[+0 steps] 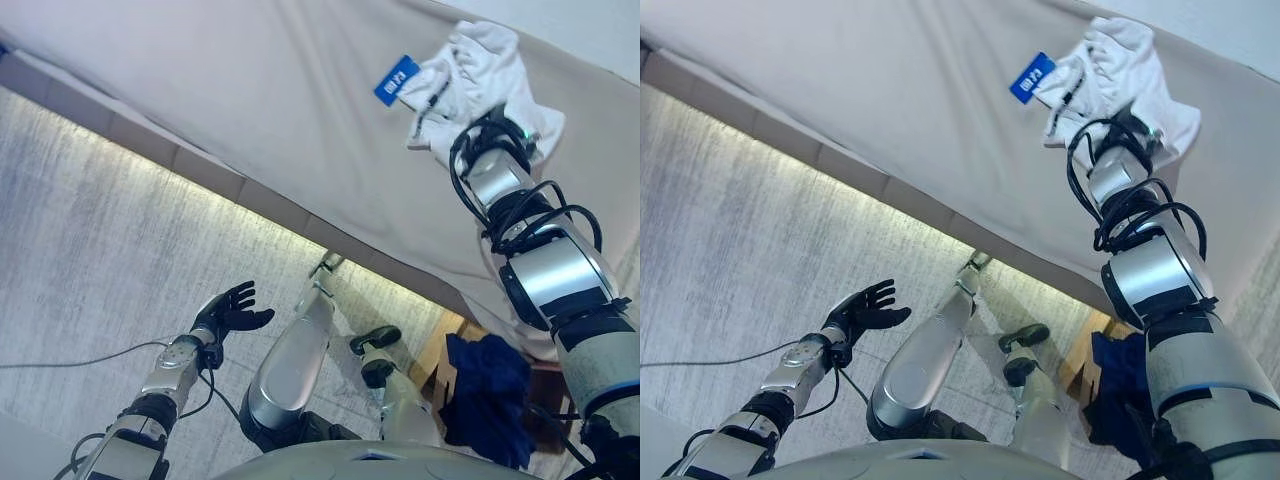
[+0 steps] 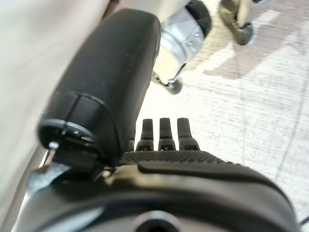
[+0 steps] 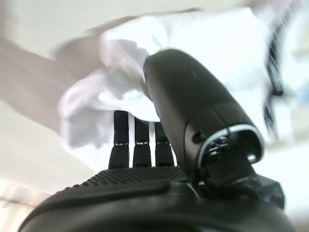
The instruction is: Pick up the clothes from the bed and place them into the basket
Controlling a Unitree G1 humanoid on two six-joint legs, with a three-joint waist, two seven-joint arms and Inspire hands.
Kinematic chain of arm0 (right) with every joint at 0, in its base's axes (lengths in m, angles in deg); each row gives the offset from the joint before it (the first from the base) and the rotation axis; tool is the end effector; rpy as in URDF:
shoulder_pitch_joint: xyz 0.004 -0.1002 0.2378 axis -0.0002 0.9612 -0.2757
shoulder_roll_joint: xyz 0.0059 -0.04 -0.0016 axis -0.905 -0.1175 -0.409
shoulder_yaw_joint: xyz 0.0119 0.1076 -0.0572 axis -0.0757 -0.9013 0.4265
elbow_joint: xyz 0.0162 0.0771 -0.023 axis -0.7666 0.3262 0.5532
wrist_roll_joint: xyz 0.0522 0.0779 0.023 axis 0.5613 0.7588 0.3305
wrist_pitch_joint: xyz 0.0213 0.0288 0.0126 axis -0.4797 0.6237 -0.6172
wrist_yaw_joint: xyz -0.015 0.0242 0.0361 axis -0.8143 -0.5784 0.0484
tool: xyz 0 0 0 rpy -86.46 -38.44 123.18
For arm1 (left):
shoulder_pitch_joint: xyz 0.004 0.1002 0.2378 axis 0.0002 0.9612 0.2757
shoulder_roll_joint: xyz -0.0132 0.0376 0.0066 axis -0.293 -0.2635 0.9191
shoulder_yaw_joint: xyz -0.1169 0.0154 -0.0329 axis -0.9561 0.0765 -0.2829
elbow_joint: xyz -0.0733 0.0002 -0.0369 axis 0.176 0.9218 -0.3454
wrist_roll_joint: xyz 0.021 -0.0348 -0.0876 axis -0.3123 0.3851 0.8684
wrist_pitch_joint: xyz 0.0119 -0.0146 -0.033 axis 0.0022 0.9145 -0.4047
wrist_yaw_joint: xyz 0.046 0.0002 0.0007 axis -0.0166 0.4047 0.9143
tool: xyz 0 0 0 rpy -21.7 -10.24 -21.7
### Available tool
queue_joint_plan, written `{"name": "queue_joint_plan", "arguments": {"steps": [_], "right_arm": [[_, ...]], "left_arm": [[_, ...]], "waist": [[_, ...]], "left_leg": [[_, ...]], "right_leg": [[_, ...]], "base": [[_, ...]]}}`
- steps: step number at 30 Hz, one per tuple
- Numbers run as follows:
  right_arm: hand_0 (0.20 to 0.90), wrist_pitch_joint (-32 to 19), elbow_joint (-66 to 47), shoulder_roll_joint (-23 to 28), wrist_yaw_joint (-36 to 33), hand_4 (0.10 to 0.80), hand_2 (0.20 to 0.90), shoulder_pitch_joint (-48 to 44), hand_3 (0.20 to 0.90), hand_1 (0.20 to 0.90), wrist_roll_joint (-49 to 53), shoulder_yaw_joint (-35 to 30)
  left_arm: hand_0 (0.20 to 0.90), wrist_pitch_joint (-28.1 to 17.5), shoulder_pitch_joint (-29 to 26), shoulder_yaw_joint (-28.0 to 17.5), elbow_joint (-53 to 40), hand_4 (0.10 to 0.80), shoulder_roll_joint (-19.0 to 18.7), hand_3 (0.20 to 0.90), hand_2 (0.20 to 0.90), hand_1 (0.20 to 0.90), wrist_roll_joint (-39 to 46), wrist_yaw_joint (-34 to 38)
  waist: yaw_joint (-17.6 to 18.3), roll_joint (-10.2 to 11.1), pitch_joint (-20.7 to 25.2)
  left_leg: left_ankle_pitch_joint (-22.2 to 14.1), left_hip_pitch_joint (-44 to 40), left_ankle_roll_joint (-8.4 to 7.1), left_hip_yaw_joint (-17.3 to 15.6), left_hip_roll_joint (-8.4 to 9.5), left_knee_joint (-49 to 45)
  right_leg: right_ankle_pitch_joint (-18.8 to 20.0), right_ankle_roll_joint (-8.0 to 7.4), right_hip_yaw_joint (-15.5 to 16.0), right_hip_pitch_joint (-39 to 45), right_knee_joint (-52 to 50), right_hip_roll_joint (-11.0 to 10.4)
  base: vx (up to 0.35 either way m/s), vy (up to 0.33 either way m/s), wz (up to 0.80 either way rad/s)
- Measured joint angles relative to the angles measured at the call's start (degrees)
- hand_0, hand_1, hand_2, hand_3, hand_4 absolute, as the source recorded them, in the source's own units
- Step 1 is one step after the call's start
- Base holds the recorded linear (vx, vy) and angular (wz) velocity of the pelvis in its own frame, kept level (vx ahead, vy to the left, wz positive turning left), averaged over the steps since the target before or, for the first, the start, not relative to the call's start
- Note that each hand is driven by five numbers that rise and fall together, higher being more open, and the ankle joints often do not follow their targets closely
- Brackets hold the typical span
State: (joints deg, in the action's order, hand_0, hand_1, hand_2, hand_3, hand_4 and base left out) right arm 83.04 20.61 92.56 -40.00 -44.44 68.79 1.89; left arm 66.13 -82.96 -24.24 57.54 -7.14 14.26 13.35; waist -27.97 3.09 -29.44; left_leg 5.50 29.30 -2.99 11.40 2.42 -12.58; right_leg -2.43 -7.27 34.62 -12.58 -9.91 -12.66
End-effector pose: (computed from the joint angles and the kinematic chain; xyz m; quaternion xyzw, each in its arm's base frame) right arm 0.3861 -0.1994 0.2108 -0.4543 -0.0227 -0.2715 0.8482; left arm 0.1831 0.2527 -0.0686 0.0159 0.3179 -0.0248 0.9477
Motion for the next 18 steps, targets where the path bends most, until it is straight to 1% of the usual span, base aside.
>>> {"name": "queue_joint_plan", "arguments": {"steps": [1, 2, 3, 4, 5, 6, 9, 12, 13, 14, 15, 16, 17, 18], "right_arm": [[0.3, -1.36, -6.42, 0.71, -2.3, 0.1, 0.3, 0.23, 0.2, 0.3, -0.15, -0.02], [0.3, -1.94, -11.95, 1.54, -3.36, 0.1, 0.3, 0.87, 0.2, 0.3, -0.38, -0.26], [0.3, -3.1, -15.79, 1.89, -4.76, 0.1, 0.3, 1.17, 0.2, 0.3, -1.49, -0.27], [0.3, -3.64, -18.1, 2.16, -5.72, 0.1, 0.3, 1.37, 0.2, 0.3, -2.54, -0.57], [0.3, -4.08, -23.3, 2.89, -6.23, 0.1, 0.3, 3.07, 0.2, 0.3, -2.98, -2.93], [0.3, -4.47, -27.47, 4.19, -6.93, 0.1, 0.3, 3.94, 0.2, 0.3, -4.09, -3.91], [0.3, -5.29, -37.64, 7.4, -7.86, 0.1, 0.3, 6.39, 0.2, 0.3, -6.0, -7.91], [0.3, -6.17, -45.43, 11.71, -8.52, 0.1, 0.3, 10.31, 0.2, 0.3, -7.76, -11.42], [0.3, -6.31, -48.17, 12.55, -8.6, 0.1, 0.3, 11.84, 0.2, 0.3, -7.91, -13.29], [0.3, -6.46, -50.23, 13.19, -8.81, 0.1, 0.3, 13.28, 0.2, 0.3, -8.04, -14.9], [0.3, -6.51, -51.18, 13.18, -9.68, 0.1, 0.3, 14.14, 0.2, 0.3, -8.21, -15.84], [0.3, -6.44, -51.98, 13.98, -10.31, 0.1, 0.3, 15.17, 0.2, 0.3, -8.53, -16.7], [0.3, -6.45, -53.35, 15.12, -10.29, 0.1, 0.3, 16.59, 0.2, 0.3, -8.49, -18.03], [0.3, -6.45, -55.48, 16.23, -10.28, 0.1, 0.3, 18.73, 0.2, 0.3, -8.43, -20.08]], "left_arm": [[0.9, -0.32, 0.12, -0.27, 0.36, 0.8, -0.1, 0.9, 0.9, 0.9, 0.01, 0.3], [0.9, -0.81, 0.18, -0.39, 0.9, 0.8, -0.25, 0.9, 0.9, 0.9, 0.0, 0.57], [0.9, -1.19, 0.28, -0.55, 1.6, 0.8, -0.41, 0.9, 0.9, 0.9, 0.01, 1.01], [0.9, -1.2, 0.29, -0.85, 2.27, 0.8, -0.46, 0.9, 0.9, 0.9, -0.03, 1.25], [0.9, -1.34, 0.53, -1.37, 2.47, 0.8, -0.51, 0.9, 0.9, 0.9, -0.05, 1.29], [0.9, -1.32, 0.64, -2.19, 2.47, 0.8, -0.44, 0.9, 0.9, 0.9, -0.1, 1.26], [0.9, -0.91, 1.27, -3.89, 2.94, 0.8, -0.45, 0.9, 0.9, 0.9, -0.68, 1.29], [0.9, -0.69, 2.68, -5.89, 3.07, 0.8, -0.47, 0.9, 0.9, 0.9, -3.3, 1.22], [0.9, -0.49, 3.4, -7.1, 3.14, 0.8, -0.39, 0.9, 0.9, 0.9, -4.58, 1.25], [0.9, 0.08, 3.89, -7.22, 3.63, 0.8, -0.49, 0.9, 0.9, 0.9, -5.52, 1.29], [0.9, 0.17, 4.74, -7.29, 4.13, 0.8, -0.59, 0.9, 0.9, 0.9, -6.6, 1.34], [0.9, 0.62, 5.19, -7.94, 4.57, 0.8, -0.35, 0.9, 0.9, 0.9, -7.73, 1.24], [0.9, 1.06, 5.23, -8.39, 4.98, 0.8, -0.08, 0.9, 0.9, 0.9, -9.07, 1.35], [0.9, 1.7, 5.57, -8.84, 5.38, 0.8, -0.01, 0.9, 0.9, 0.9, -10.33, 1.44]], "waist": [[0.56, 0.19, -0.65], [1.0, 0.42, -0.9], [1.2, 0.83, -1.15], [1.99, 0.96, -1.19], [2.39, 1.41, -1.2], [3.32, 1.82, -1.16], [5.14, 2.94, -0.98], [7.97, 3.84, -0.41], [8.89, 4.27, -0.09], [9.64, 4.77, 0.44], [10.62, 5.2, 1.49], [12.08, 5.72, 2.28], [12.78, 5.71, 2.33], [13.14, 5.76, 2.46]], "left_leg": [[-0.08, -1.37, 0.1, -1.51, -0.69, 0.08], [-0.18, -2.71, 0.22, -2.49, -1.2, 0.21], [-0.26, -4.42, 0.27, -3.34, -1.6, 0.29], [-0.67, -5.9, 0.5, -3.81, -1.67, 0.42], [-1.05, -7.74, 0.56, -4.42, -2.37, 1.21], [-1.64, -9.31, -0.01, -4.8, -2.71, 1.59], [-1.82, -12.95, -0.06, -6.77, -3.44, 3.12], [-2.3, -15.68, 0.0, -8.32, -3.94, 3.28], [-2.58, -16.71, -0.25, -9.22, -4.2, 3.73], [-2.33, -17.56, 0.09, -10.02, -4.24, 4.34], [-2.29, -17.87, 0.11, -10.26, -4.32, 4.63], [-2.1, -18.83, 0.13, -11.31, -4.53, 5.21], [-1.88, -20.21, 0.2, -11.57, -4.54, 5.77], [-1.86, -22.46, 0.19, -12.85, -4.61, 7.13]], "right_leg": [[0.58, 0.79, -1.58, 0.59, 0.61, 0.47], [0.71, 0.99, -2.76, 1.29, 1.04, 0.79], [1.03, 1.4, -3.67, 2.51, 1.55, 1.12], [1.17, 1.5, -4.29, 4.05, 2.51, 1.53], [1.33, 1.72, -4.7, 5.56, 3.63, 2.08], [1.53, 2.02, -5.32, 7.21, 5.1, 2.7], [2.13, 2.27, -7.73, 9.9, 7.14, 3.77], [3.1, 2.41, -9.37, 12.28, 8.88, 4.33], [3.32, 2.68, -10.29, 12.87, 9.51, 4.54], [3.58, 2.79, -10.96, 13.22, 9.96, 4.56], [4.0, 2.63, -11.65, 13.22, 10.23, 4.67], [4.34, 2.81, -12.26, 13.72, 10.93, 4.82], [4.84, 2.99, -12.77, 14.54, 11.38, 4.84], [4.86, 3.02, -13.85, 15.74, 11.97, 4.83]], "base": [[0.001, -0.035, -0.61], [0.029, -0.057, -0.66], [0.042, -0.071, -0.44], [0.075, -0.079, -0.37], [0.105, -0.07, -0.23], [0.1, -0.046, -0.25], [0.087, -0.054, -0.34], [0.046, -0.058, -0.3], [0.059, -0.068, -0.42], [0.056, -0.077, -0.41], [0.056, -0.075, -0.38], [0.068, -0.07, -0.31], [0.047, -0.047, -0.37], [0.02, -0.031, -0.39]]}}
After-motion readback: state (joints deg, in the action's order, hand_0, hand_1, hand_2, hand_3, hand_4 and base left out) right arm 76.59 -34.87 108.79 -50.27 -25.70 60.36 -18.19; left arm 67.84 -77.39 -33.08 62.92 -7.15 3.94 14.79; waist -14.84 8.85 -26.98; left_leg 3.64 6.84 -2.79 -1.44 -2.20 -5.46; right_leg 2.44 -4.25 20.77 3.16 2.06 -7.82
